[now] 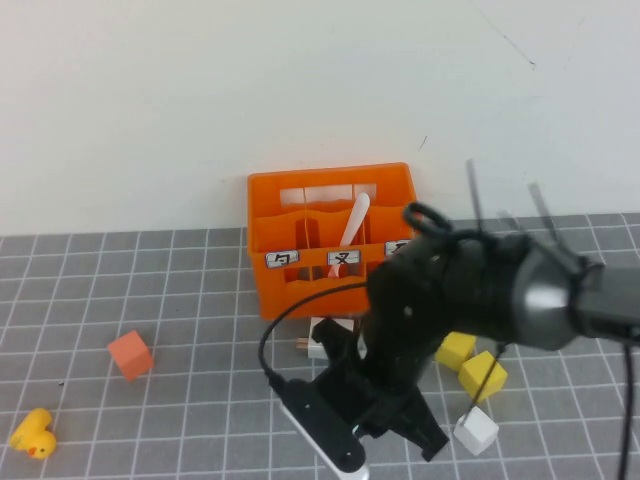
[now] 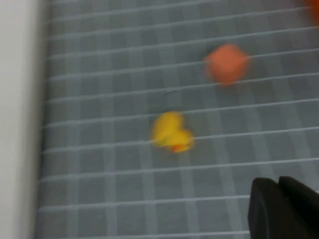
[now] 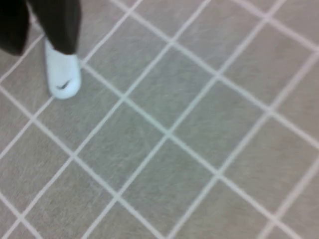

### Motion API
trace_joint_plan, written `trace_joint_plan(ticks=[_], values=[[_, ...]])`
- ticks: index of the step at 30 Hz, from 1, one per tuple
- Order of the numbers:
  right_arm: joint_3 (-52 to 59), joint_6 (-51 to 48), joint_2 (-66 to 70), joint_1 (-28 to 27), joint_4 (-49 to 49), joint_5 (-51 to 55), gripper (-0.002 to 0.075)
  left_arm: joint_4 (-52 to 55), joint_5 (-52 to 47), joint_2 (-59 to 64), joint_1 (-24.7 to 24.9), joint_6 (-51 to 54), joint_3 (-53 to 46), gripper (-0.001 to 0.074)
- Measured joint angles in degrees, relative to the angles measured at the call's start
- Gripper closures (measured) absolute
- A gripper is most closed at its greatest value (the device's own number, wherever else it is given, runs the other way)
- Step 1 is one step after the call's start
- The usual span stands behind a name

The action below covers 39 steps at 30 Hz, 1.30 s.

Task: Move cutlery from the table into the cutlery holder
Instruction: Pick up the fork

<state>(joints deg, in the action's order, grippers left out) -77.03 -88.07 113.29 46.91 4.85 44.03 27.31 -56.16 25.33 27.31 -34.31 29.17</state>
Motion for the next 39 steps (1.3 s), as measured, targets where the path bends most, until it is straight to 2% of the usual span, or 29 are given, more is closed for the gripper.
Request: trace_joint_plan(ticks=[4,5,7,11,17,26,36,39], values=[[-0.8,-1.6,4.1,0.2,-3.3,-3.9,0.0412,4.4,-2.6,-3.0,0.0,-3.1,-0.7,0.0734],[-0.8,-1.8,4.8,0.2,-4.9,-4.4,0.0381,4.7,-2.6,-3.8,0.0,-3.5,-1.0,0.0734],[-0.8,-2.1,6.4,0.2,-7.8,-5.1,0.034,4.9,-2.4,-5.2,0.0,-4.0,-1.5,0.0734],[-0.8,-2.1,8.9,0.2,-9.9,-6.3,0.0317,5.7,-0.2,-6.7,0.0,-6.3,-3.1,0.0734],[-0.8,-0.1,11.8,0.2,-10.3,-12.9,0.0314,5.9,2.2,-6.8,0.0,-8.3,-4.2,0.0734],[-1.4,1.1,12.7,-0.7,-10.4,-13.7,0.0332,5.9,2.6,-6.8,0.0,-8.3,-4.6,0.0734],[-1.7,1.5,12.9,-1.5,-9.3,-10.3,0.0526,6.0,2.6,-6.8,0.0,-8.3,-4.6,0.0735],[-1.8,1.5,12.9,-1.6,-8.2,-8.7,0.0545,6.0,2.6,-6.8,0.0,-8.3,-4.6,0.0735]])
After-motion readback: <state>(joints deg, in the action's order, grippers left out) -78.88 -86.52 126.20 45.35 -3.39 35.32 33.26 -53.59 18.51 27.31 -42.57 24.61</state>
